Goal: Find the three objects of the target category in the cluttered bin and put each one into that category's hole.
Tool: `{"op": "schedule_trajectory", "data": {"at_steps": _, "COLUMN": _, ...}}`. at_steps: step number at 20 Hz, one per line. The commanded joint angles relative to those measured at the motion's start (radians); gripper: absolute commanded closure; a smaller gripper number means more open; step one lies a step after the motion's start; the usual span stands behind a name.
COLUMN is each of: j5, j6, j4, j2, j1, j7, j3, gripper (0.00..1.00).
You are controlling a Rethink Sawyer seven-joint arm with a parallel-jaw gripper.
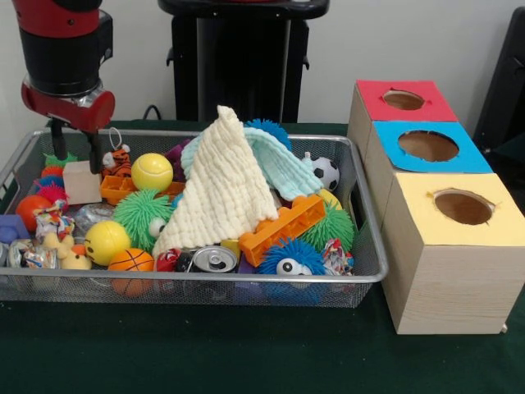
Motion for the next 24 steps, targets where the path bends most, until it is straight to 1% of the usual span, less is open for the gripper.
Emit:
{"op": "schedule_trajectory", "data": {"at_steps": 1, "j5": -0.024, "j6": -0.048, "j4": 0.008, "j2": 0.046, "j1": -0.039, "j7": -0.103, "j3": 0.042, "gripper": 0.0}}
{"op": "schedule_trajectory", "data": {"at_steps": 3, "j5": -0.023, "j6": -0.058, "j4": -0.041, "j2": 0.113, "j1": -0.04, "j7": -0.102, "j3": 0.054, "gripper": 0.0}}
{"op": "schedule_trajectory", "data": {"at_steps": 4, "j5": -0.026, "j6": -0.059, "j4": -0.06, "j2": 0.135, "j1": -0.038, "j7": -0.108, "j3": 0.059, "gripper": 0.0}}
{"op": "schedule_trajectory", "data": {"at_steps": 7, "j5": -0.032, "j6": -0.093, "j4": -0.083, "j2": 0.183, "j1": -0.046, "j7": -0.119, "j3": 0.081, "gripper": 0.0}}
{"op": "schedule_trajectory", "data": {"at_steps": 10, "j5": -0.048, "j6": -0.142, "j4": -0.101, "j2": 0.227, "j1": -0.049, "j7": -0.106, "j3": 0.08, "gripper": 0.0}}
{"op": "schedule_trajectory", "data": {"at_steps": 14, "j5": -0.07, "j6": -0.199, "j4": -0.111, "j2": 0.259, "j1": -0.047, "j7": -0.094, "j3": 0.07, "gripper": 0.0}}
{"op": "schedule_trajectory", "data": {"at_steps": 17, "j5": -0.068, "j6": -0.199, "j4": -0.114, "j2": 0.269, "j1": -0.05, "j7": -0.116, "j3": 0.071, "gripper": 0.0}}
{"op": "schedule_trajectory", "data": {"at_steps": 20, "j5": -0.067, "j6": -0.214, "j4": -0.108, "j2": 0.264, "j1": -0.04, "j7": -0.108, "j3": 0.056, "gripper": 0.0}}
{"op": "schedule_trajectory", "data": {"at_steps": 24, "j5": -0.082, "j6": -0.237, "j4": -0.134, "j2": 0.286, "j1": -0.034, "j7": -0.108, "j3": 0.038, "gripper": 0.0}}
